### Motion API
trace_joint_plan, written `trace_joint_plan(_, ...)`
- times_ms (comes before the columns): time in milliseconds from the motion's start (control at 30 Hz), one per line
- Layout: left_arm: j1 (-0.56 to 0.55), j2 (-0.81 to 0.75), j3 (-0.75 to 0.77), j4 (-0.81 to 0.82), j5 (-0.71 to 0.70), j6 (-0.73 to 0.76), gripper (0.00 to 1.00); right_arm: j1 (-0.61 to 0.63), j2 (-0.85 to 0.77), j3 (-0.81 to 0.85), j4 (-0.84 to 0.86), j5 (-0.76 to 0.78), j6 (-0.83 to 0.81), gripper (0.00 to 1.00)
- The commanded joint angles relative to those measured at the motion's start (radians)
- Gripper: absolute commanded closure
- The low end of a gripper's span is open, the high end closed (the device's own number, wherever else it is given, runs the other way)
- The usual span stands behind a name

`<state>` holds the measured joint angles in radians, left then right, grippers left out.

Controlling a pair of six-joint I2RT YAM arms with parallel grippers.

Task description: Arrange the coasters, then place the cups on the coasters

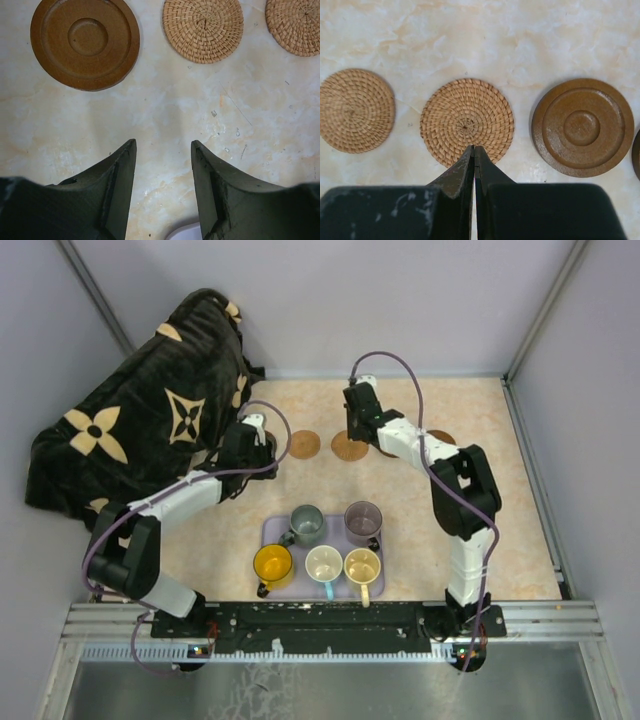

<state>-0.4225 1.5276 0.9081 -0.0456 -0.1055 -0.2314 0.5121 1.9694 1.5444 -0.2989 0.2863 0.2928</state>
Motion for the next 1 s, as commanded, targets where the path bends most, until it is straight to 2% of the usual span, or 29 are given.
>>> trace_joint_plan(0, 0.005, -0.074, -0.011, -0.013, -0.028, -0.007, 0.45, 0.007, 0.028, 0.012, -0.033, -0.005, 0.016, 1.00)
trace_joint_plan(467, 0.007, -0.205, -0.059, -0.077, -0.150, 0.010, 0.45, 0.002, 0.083, 0.048, -0.056, 0.085, -0.001, 1.00)
trace_joint_plan(967, 0.009, -0.198, -0.085, -0.078, -0.157, -0.003, 0.44, -0.029, 0.171, 0.061, -0.060, -0.035, 0.048, 1.00)
